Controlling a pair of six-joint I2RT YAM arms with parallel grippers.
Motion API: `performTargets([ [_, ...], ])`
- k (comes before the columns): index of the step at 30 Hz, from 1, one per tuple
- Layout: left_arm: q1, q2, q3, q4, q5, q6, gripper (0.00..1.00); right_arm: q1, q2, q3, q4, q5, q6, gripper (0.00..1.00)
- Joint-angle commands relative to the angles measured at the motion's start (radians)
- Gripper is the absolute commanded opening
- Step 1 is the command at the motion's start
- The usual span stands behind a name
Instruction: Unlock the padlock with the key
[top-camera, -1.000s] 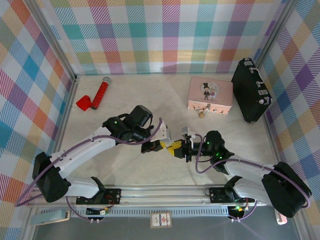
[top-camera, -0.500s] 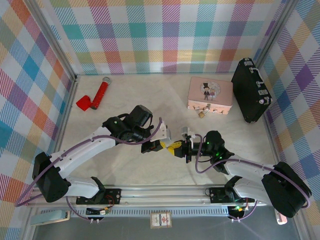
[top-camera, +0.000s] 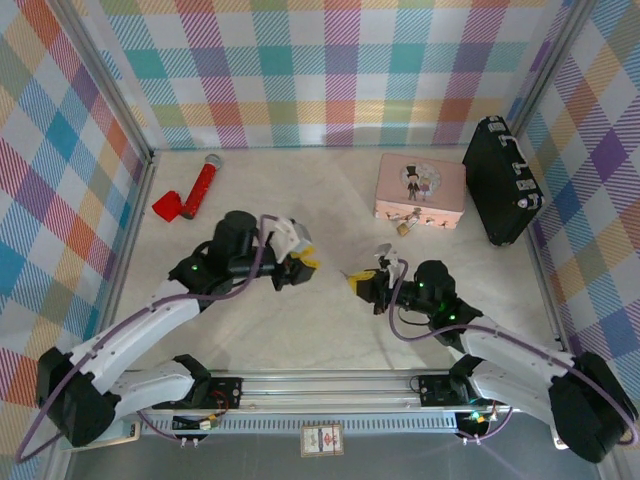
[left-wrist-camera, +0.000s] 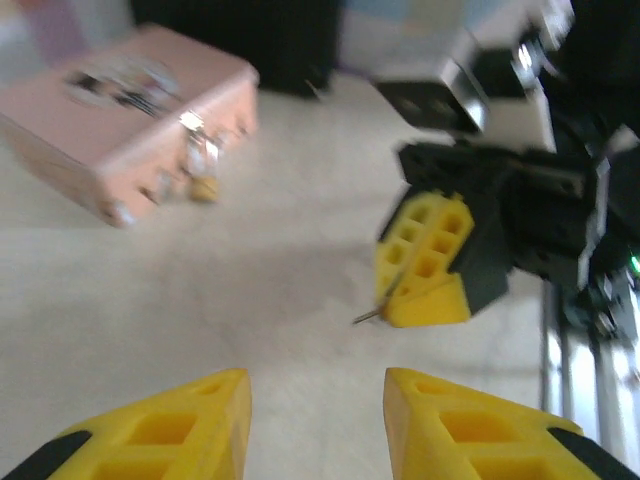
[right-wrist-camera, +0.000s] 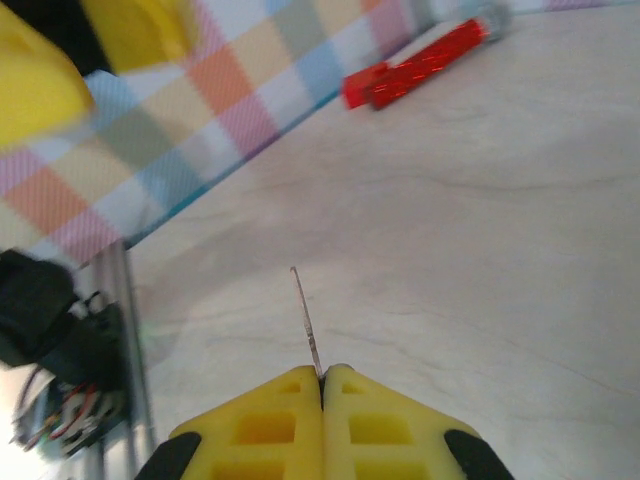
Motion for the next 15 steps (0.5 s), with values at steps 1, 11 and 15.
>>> performTargets([
  [1, 0.012, 0.024, 0.018, 0.169, -0.064, -0.193, 0.34, -0.012, -0.102, 0.055, -0.236, 0.187, -0.004, 0.00],
  [11, 0.011, 0.466, 0.189, 0.224, -0.288, -0.686, 0.35, -0.013, -0.336, 0.363, -0.902, 0.713, 0.111, 0.00],
  [15, -0.053, 0.687, 0.320, 0.229, -0.291, -0.712, 0.41, -0.013, -0.415, 0.394, -0.964, 0.756, 0.135, 0.00],
])
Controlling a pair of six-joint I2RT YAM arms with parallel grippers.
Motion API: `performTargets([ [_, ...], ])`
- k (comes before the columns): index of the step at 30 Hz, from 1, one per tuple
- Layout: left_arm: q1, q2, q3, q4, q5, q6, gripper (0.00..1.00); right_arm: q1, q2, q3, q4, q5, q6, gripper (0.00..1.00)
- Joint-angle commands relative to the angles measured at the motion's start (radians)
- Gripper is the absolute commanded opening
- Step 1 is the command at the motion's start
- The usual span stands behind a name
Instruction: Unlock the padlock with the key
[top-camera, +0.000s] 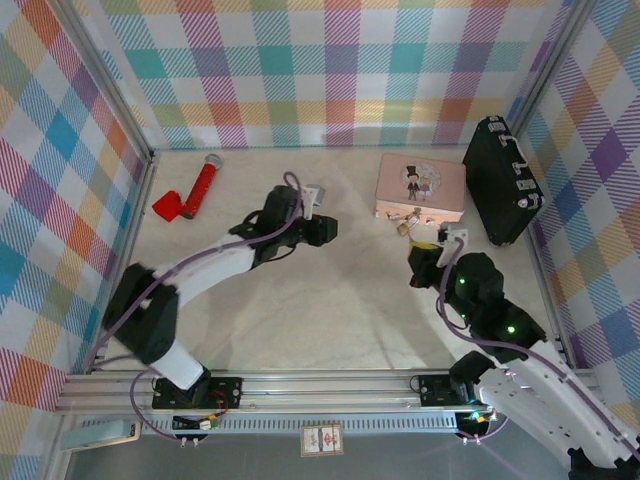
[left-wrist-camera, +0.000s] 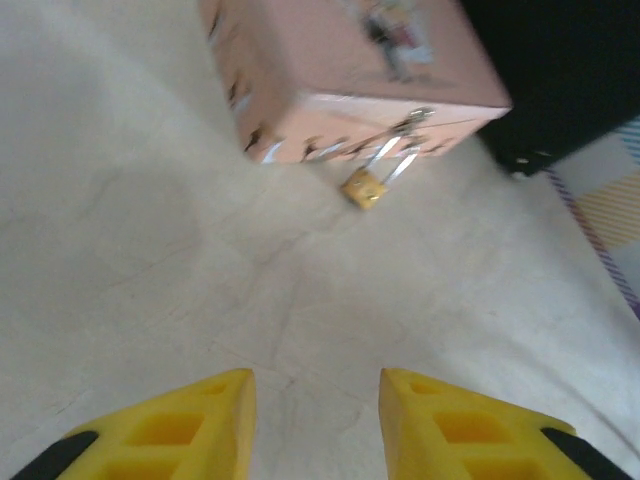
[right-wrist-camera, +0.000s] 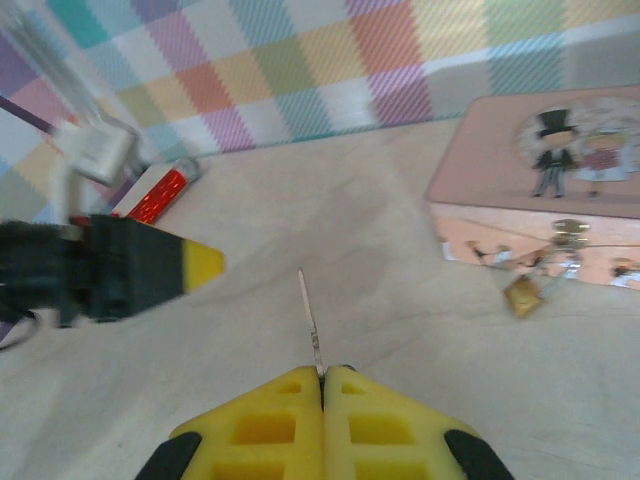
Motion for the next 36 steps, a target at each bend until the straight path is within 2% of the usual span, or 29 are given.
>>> performTargets([
  [1, -0.068, 0.132, 0.104, 0.065, -0.020, -0.097, 0.44, -0.003, -0.064, 0.023, -0.160, 0.113, 0.044, 0.00],
  [5, -0.126, 0.309, 0.256, 0.092, 0.001, -0.092, 0.46, -0.003, -0.142, 0.025, -0.192, 0.124, 0.062, 0.00],
  [16, -0.209, 0.622, 0.520, 0.212, -0.154, -0.011, 0.52, -0.003, -0.387, -0.119, -0.152, 0.150, 0.081, 0.00],
  [25, -0.235, 0.837, 0.830, 0.089, -0.262, 0.056, 0.56, -0.003, -0.443, -0.153, -0.165, 0.110, 0.086, 0.00],
  [31, -0.237, 0.997, 1.099, -0.066, -0.248, 0.023, 0.55, -0.003, -0.444, -0.171, -0.172, 0.104, 0.115, 0.00],
  [36, -0.246, 1.054, 1.216, -0.137, -0.251, 0.016, 0.53, -0.003, -0.443, -0.180, -0.163, 0.096, 0.126, 0.00],
])
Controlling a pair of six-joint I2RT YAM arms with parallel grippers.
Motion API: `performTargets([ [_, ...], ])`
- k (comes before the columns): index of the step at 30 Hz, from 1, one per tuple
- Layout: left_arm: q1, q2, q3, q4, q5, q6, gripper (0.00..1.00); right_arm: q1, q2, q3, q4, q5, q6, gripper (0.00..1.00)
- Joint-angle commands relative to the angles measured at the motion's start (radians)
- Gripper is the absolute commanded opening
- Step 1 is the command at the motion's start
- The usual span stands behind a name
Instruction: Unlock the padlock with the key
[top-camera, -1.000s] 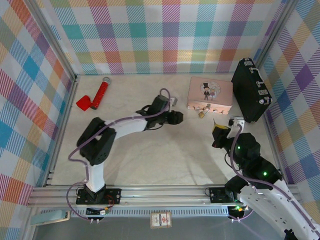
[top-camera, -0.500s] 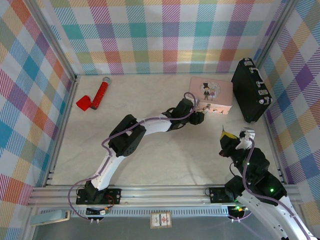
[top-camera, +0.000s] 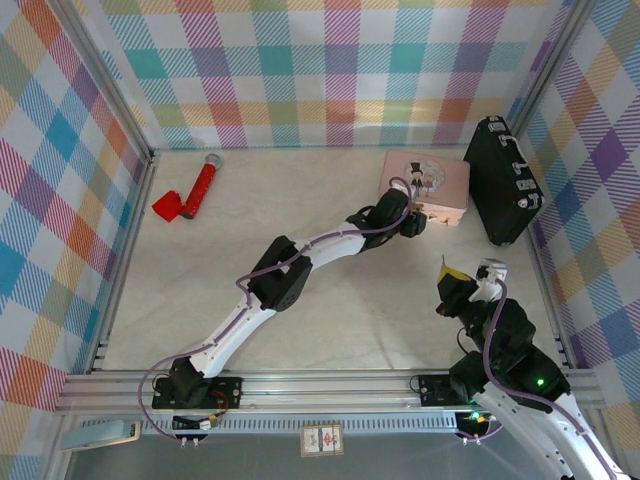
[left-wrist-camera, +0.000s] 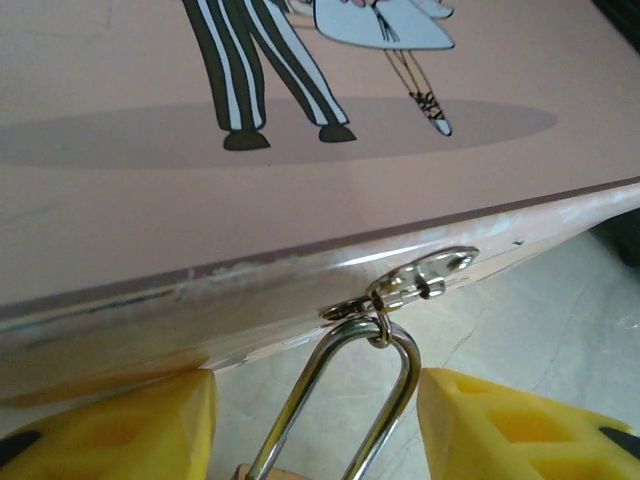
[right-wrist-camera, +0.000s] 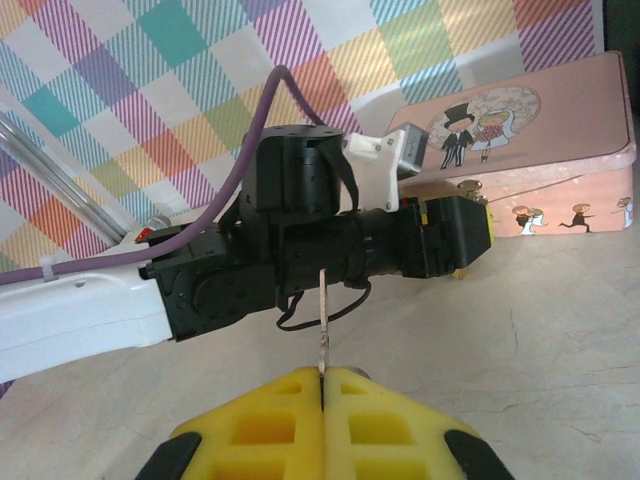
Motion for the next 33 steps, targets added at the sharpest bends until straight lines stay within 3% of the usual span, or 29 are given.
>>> performTargets([
  [1, -0.017, 0.033, 0.068, -0.085, -0.010, -0.022, 0.52, -0.003, -0.012, -0.012, 0.008, -0.014, 0.026, 0.00],
  [7, -0.017, 0.043, 0.069, -0.139, -0.038, -0.063, 0.49, -0.003, -0.013, -0.009, 0.002, -0.015, 0.033, 0.00],
  [18, -0.017, 0.008, -0.003, -0.082, -0.009, -0.087, 0.25, -0.003, -0.012, -0.009, -0.003, -0.018, 0.053, 0.00],
  [24, -0.016, -0.096, -0.185, 0.030, -0.062, -0.090, 0.12, -0.003, -0.004, -0.012, -0.016, -0.010, 0.071, 0.00],
  [33, 0.033, -0.339, -0.648, 0.301, -0.088, -0.136, 0.09, -0.004, 0.044, -0.013, 0.003, -0.031, 0.089, 0.00],
])
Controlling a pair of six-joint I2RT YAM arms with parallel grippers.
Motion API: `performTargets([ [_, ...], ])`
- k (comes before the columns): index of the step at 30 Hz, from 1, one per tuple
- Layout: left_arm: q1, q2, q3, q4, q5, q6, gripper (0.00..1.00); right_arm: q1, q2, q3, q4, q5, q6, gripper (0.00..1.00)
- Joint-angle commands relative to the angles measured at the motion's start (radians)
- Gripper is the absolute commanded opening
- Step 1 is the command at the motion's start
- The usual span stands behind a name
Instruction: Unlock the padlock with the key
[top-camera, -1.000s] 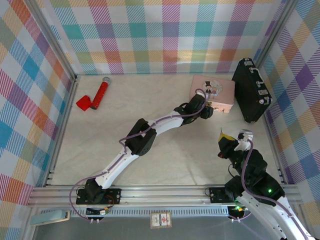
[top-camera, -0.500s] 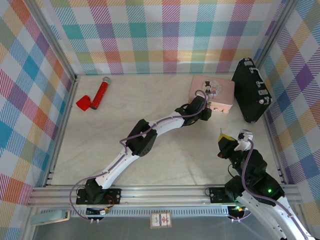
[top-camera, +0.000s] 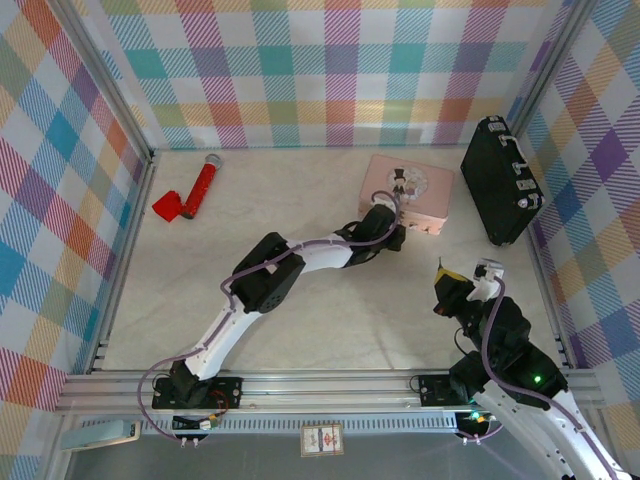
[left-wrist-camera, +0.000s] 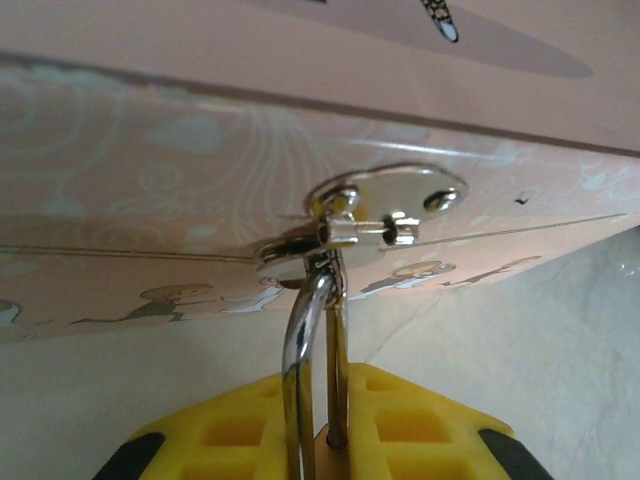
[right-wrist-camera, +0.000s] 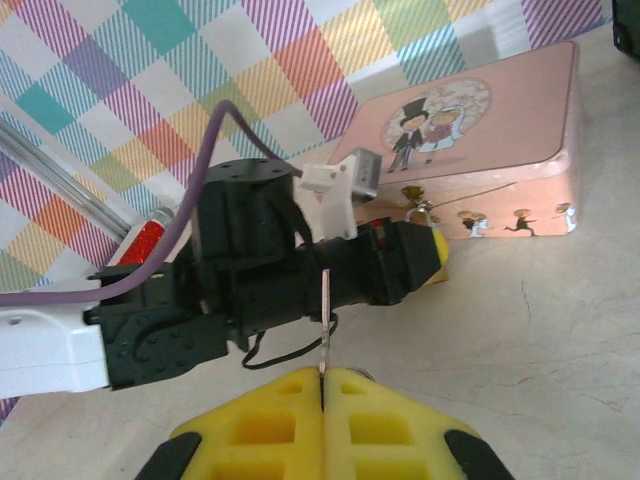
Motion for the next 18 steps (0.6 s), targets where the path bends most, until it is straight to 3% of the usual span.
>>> performTargets([
  [1, 0.038, -0.101, -0.146, 0.060, -0.045, -0.014, 0.09, -0.003, 0.025, -0.008, 0.019, -0.019, 0.018, 0.00],
  [9, 0.109, -0.310, -0.502, 0.163, -0.041, -0.028, 0.06, -0.003, 0.140, -0.002, 0.070, -0.060, 0.035, 0.00],
  [18, 0.145, -0.558, -0.810, 0.136, -0.092, -0.021, 0.06, -0.003, 0.251, -0.017, 0.153, -0.122, 0.070, 0.00],
])
